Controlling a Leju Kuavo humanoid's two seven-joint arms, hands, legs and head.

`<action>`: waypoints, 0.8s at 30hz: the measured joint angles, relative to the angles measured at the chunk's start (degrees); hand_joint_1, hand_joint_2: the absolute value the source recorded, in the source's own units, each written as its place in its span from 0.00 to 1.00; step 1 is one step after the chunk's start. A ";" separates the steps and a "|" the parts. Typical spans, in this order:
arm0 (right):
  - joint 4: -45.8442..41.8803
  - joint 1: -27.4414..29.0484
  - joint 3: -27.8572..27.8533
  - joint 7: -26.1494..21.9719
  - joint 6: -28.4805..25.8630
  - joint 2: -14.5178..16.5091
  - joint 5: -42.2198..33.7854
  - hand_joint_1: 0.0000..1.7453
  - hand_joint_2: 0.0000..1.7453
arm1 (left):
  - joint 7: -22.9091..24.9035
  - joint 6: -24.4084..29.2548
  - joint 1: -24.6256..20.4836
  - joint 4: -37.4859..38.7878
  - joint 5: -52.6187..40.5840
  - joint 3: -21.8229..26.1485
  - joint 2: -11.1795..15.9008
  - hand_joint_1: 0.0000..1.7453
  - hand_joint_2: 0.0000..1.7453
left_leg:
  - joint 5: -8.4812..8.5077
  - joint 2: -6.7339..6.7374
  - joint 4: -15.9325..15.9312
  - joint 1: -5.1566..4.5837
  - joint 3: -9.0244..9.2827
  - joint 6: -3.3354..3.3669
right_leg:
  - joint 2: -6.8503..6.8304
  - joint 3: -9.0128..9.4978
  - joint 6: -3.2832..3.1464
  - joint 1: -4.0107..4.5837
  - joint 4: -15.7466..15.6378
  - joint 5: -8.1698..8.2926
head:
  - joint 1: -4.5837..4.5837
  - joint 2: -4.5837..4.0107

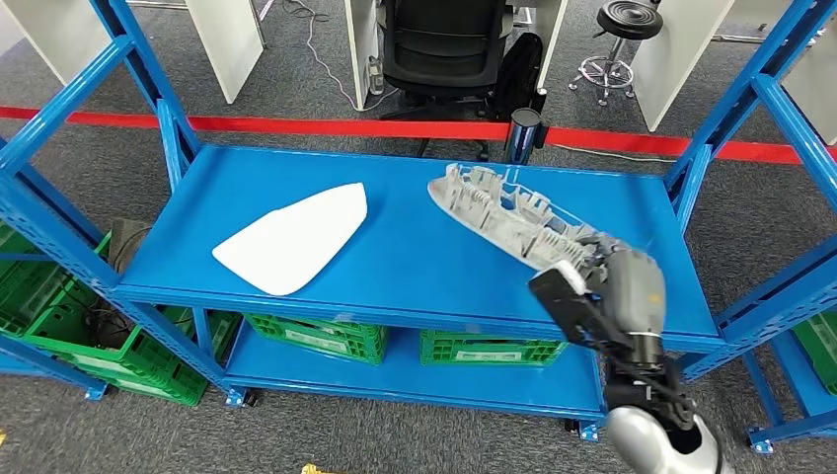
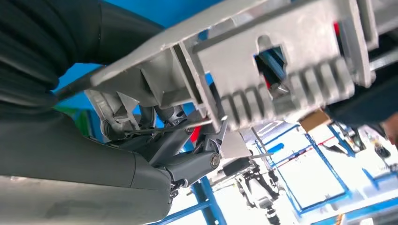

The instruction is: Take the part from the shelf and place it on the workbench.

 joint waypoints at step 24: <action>-11.63 10.16 -16.71 -26.39 -12.51 -2.86 -66.62 1.00 1.00 | -0.18 1.33 -0.02 0.00 -1.20 -0.01 0.02 0.00 0.00 | 0.00 -0.03 -0.01 0.00 -0.34 0.00 | -0.01 -0.32 0.00 -0.01 0.00 0.00 | 0.05 0.00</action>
